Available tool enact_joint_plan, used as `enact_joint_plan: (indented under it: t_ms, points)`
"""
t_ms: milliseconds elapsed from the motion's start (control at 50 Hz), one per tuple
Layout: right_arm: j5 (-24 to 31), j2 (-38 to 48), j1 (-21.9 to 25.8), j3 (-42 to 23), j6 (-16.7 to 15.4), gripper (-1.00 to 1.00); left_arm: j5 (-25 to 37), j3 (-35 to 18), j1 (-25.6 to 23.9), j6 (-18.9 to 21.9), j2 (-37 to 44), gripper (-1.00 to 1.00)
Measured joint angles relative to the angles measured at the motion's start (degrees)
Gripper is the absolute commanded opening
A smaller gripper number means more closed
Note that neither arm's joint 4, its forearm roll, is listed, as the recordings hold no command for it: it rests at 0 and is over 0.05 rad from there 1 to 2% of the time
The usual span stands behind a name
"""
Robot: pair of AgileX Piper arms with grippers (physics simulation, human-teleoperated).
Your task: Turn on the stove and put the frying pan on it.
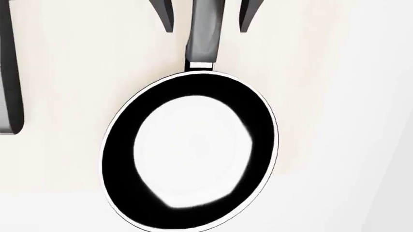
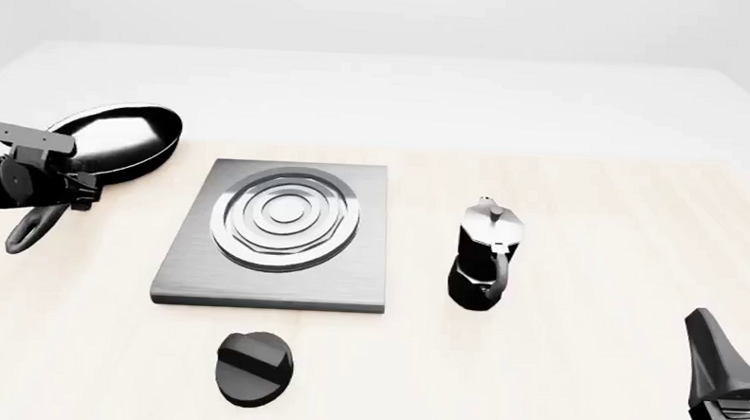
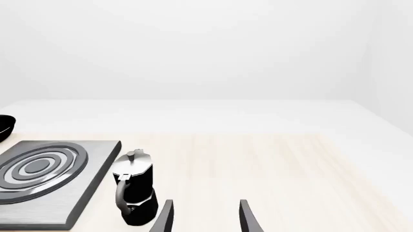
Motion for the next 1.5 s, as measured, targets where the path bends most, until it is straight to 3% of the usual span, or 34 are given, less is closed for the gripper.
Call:
enact_joint_plan:
  t_ms: [600,620,1020,1500]
  points:
    - [0.0,0.0,0.0,0.0,0.0,1.0,-2.2,-1.3,0.7,1.5,6.1,1.0]
    - [0.0,0.0,0.0,0.0,0.0,1.0,-2.3,-1.2,0.7,1.6,6.2,-1.0]
    - [0.0,0.0,0.0,0.0,0.0,1.0,-3.1,1.4,-0.3,0.3,4.4,-1.0]
    - [0.0,0.0,0.0,0.0,0.0,1.0,-2.7,10.5,-5.4,-1.5,-9.6,-1.0]
